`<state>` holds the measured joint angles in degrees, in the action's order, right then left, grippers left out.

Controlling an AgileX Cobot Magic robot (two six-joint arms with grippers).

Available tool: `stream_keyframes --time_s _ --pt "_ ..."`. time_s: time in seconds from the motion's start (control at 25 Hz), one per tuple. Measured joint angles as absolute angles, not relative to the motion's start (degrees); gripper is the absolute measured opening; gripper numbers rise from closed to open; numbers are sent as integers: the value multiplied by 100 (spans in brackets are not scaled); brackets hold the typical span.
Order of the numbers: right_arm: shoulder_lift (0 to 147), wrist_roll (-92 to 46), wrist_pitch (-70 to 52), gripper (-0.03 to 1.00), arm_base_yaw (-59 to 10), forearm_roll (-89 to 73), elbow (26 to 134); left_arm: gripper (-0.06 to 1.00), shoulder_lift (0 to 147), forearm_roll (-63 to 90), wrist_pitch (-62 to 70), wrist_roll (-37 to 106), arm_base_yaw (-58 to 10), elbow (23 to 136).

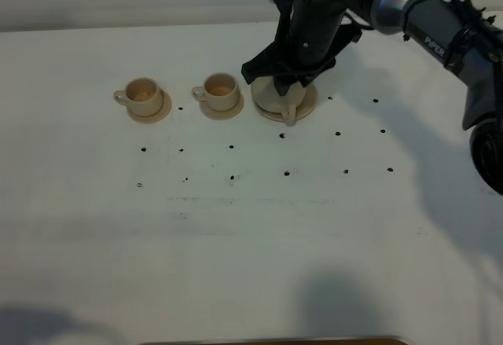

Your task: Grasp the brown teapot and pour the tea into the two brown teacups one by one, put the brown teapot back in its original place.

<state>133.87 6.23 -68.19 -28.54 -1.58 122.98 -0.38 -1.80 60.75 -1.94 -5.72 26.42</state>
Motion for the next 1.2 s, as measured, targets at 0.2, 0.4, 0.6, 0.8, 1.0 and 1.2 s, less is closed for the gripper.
stream_keyframes --time_s 0.2,0.4,0.6,0.8,1.0,1.2 --pt "13523 765 -6836 37 -2854 -236 12298 7 -38 -180 6075 -194 -572 2642" --pt "13523 861 -6836 37 -2854 -85 12298 7 -38 -180 6075 -194 -572 2642" --pt "13533 951 -6801 37 -2854 125 12298 7 -38 -180 6075 -194 -572 2642" --pt "13569 981 -6698 37 -2854 170 12298 7 -38 -180 6075 -194 -572 2642" --pt "13571 1000 -6586 37 -2854 170 12298 7 -38 -180 6075 -194 -572 2642" --pt "13631 1006 -6535 37 -2854 183 12298 7 -38 -180 6075 -194 -572 2642"
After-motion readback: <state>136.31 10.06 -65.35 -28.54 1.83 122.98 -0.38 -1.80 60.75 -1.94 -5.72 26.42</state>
